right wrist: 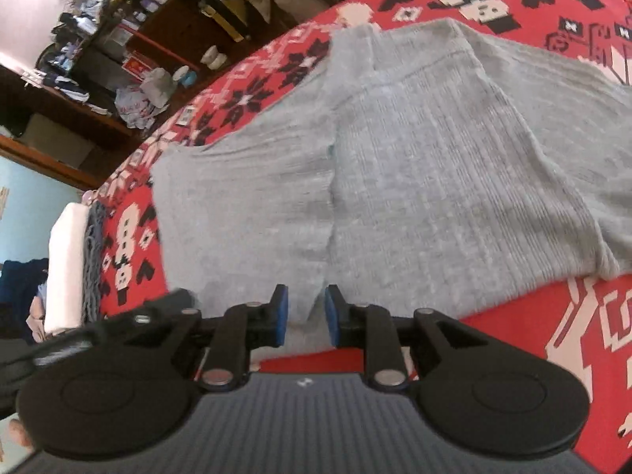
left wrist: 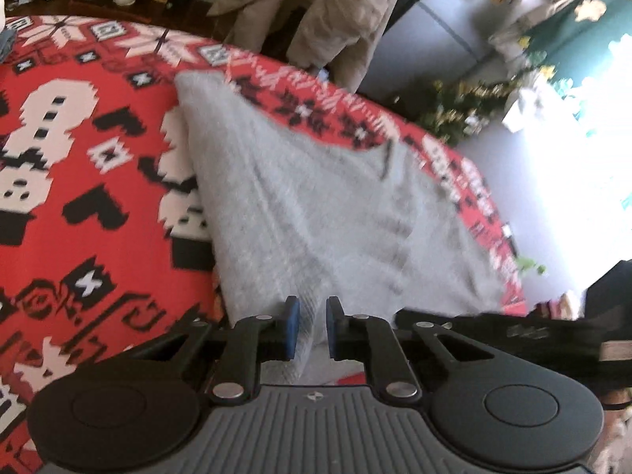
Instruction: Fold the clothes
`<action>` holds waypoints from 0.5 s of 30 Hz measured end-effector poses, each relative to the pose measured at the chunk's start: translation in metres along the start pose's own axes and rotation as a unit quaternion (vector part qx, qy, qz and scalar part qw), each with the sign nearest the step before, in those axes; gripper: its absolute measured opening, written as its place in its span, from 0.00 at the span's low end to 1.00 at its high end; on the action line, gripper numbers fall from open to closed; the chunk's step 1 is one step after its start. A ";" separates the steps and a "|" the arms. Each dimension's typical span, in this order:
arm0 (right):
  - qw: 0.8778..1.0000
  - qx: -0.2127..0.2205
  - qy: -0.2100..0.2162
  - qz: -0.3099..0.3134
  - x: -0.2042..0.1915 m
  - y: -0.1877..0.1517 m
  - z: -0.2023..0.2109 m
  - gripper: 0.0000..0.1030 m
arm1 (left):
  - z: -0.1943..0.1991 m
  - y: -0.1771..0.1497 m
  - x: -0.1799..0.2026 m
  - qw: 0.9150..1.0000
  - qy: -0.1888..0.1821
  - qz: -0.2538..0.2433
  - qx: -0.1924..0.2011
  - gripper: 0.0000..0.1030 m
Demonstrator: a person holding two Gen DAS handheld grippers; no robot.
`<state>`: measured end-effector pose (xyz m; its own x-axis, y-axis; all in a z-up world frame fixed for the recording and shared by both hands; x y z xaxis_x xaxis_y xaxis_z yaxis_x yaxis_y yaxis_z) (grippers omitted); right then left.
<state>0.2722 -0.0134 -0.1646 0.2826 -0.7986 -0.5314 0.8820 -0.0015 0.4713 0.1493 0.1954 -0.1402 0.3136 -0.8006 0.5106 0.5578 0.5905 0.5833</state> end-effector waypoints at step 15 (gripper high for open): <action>0.994 0.013 -0.045 0.103 -0.021 -0.015 0.012 0.17 | 0.010 -0.007 -0.018 0.999 -0.007 0.020 -0.033 0.09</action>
<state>0.2489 -0.0038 -0.1523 0.4200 -0.8342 -0.3574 0.7990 0.1530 0.5816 0.1318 0.2072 -0.1471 0.3266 -0.7742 0.5422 0.5951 0.6141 0.5185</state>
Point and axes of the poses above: each gripper's, at about its wrist camera, not at the fingertips, and z roughly against the way its jaws point, x to its right, y to its top, the point moved 1 cm from there along -z, roughly the way its jaws point, and after that the axes turned 15 degrees about x, right-handed, at the moved point
